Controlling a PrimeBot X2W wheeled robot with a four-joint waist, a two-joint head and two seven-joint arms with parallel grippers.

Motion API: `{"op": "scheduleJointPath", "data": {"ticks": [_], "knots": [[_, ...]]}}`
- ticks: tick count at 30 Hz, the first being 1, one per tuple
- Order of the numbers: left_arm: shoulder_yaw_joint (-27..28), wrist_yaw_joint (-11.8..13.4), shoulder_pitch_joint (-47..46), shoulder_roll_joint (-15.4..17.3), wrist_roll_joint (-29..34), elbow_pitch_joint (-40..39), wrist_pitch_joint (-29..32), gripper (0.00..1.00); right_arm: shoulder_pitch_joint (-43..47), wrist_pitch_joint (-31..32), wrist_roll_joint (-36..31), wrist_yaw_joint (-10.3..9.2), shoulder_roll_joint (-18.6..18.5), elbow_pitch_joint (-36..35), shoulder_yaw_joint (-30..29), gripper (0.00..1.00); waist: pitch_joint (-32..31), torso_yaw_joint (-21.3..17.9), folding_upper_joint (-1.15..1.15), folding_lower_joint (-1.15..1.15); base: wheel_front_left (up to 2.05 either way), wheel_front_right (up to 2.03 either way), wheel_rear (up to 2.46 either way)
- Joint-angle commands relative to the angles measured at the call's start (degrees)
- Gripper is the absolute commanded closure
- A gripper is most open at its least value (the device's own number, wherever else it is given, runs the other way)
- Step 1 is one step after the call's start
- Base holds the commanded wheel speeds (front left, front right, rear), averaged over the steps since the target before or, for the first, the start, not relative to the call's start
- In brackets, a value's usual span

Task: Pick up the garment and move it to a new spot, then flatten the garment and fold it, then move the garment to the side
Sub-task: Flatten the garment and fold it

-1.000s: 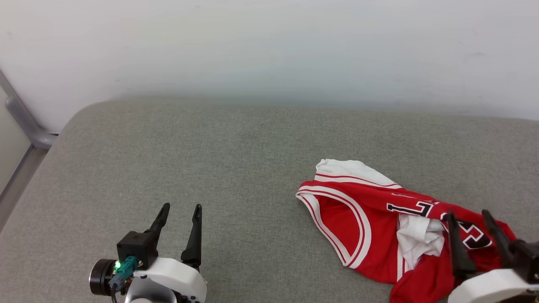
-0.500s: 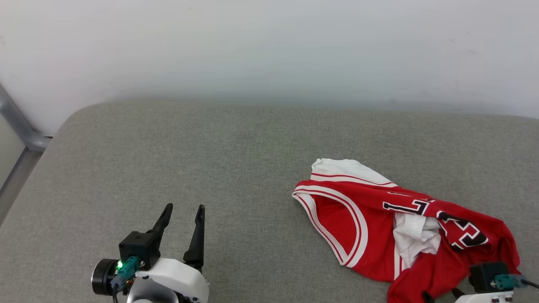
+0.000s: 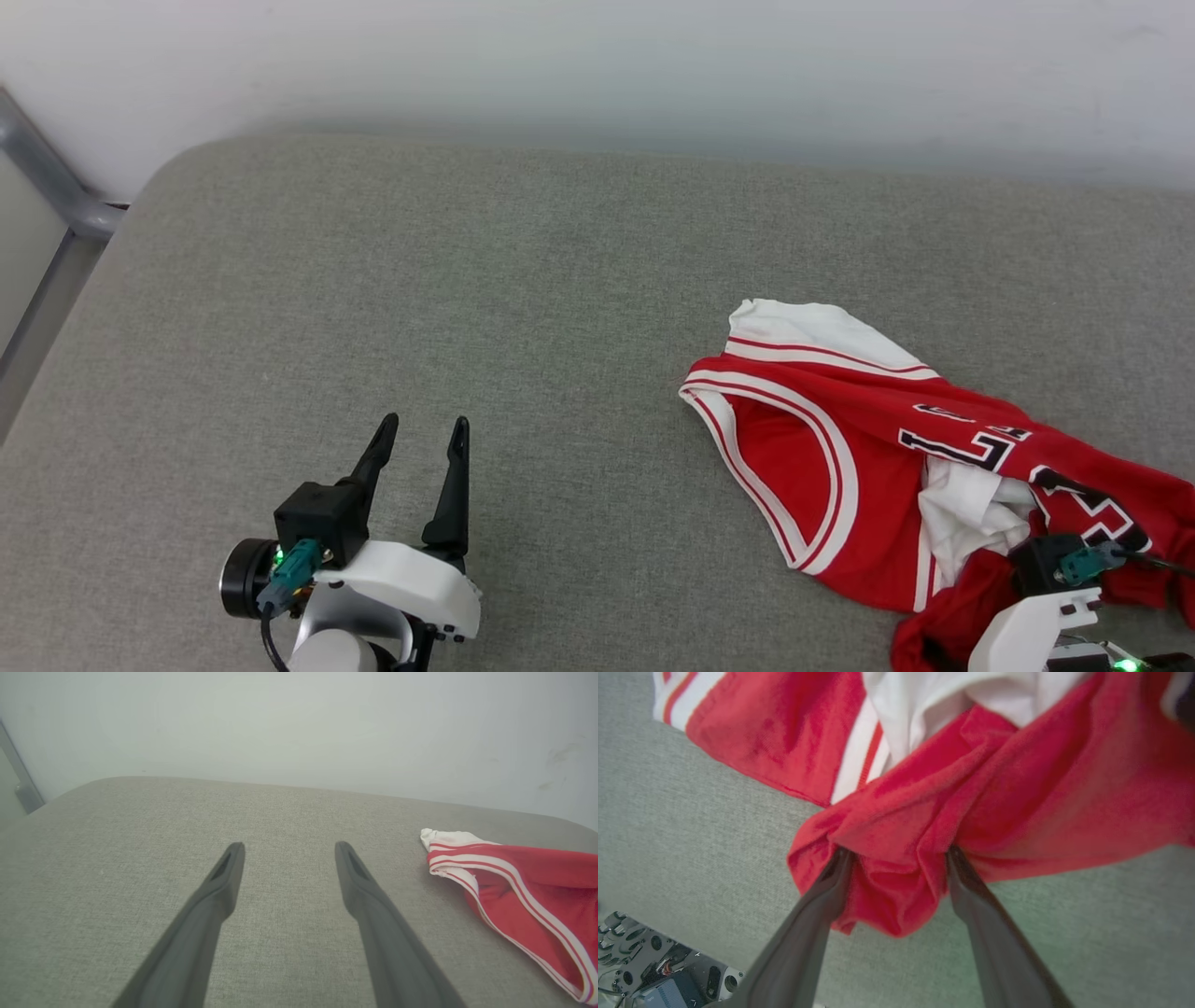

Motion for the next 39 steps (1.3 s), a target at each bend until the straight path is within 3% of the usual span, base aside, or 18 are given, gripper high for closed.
{"op": "scheduleJointPath", "data": {"ticks": [1, 2, 12, 18, 24, 28, 38, 39], "knots": [[0.0, -0.4, -1.1, -0.1, -0.1, 0.3, -0.4, 0.00, 1.3, 1.8, 0.7, -0.02, 0.4, 2.7, 0.7, 0.71, 0.6, 0.5, 0.00, 0.00, 0.00, 0.00, 0.00], [0.0, -0.3, -1.1, -0.2, -0.1, 0.5, -0.5, 0.00, 1.7, 2.5, 1.3, -0.02, 0.4, 3.3, 0.6, 1.00, 0.6, 0.6, 0.00, 0.00, 0.00, 0.00, 0.00], [0.6, -0.3, -0.9, -0.4, 0.0, 1.7, -1.1, 0.00, -3.6, 0.4, -1.3, -0.05, -3.4, -7.6, -8.5, 1.00, -0.8, -1.5, 0.00, 0.00, 0.00, 0.00, 0.00], [0.7, -0.4, -2.0, -0.5, 0.2, 1.2, -1.2, 0.00, -12.6, 0.3, -2.7, -0.03, -8.0, -8.7, -13.6, 1.00, 0.0, -2.1, 0.00, 0.00, 0.00, 0.00, 0.00], [0.6, -1.0, -4.5, -1.2, 0.9, 0.2, -1.3, 0.00, -24.5, -1.0, -2.5, -0.04, -11.5, -4.4, -14.2, 1.00, 4.8, -0.5, 0.00, 0.00, 0.00, 0.00, 0.00], [0.9, -1.8, -6.7, -1.9, 1.4, -0.3, -1.4, 0.00, -32.5, -2.3, -2.5, -0.03, -13.0, -0.9, -11.3, 1.00, 8.7, 1.0, 0.00, 0.00, 0.00, 0.00, 0.00], [3.0, -3.7, -9.2, -4.0, 3.3, -0.3, -1.4, 0.00, -41.2, -8.9, -2.6, -0.04, -11.4, 14.4, -5.6, 1.00, 13.6, 3.1, 0.00, 0.00, 0.00, 0.00, 0.00], [3.3, -4.0, -9.2, -4.2, 3.4, -0.1, -1.4, 0.00, -41.2, -10.1, -2.3, -0.04, -11.1, 16.1, -5.8, 0.64, 13.7, 3.1, 0.00, 0.00, 0.00, 0.00, 0.00]]}}
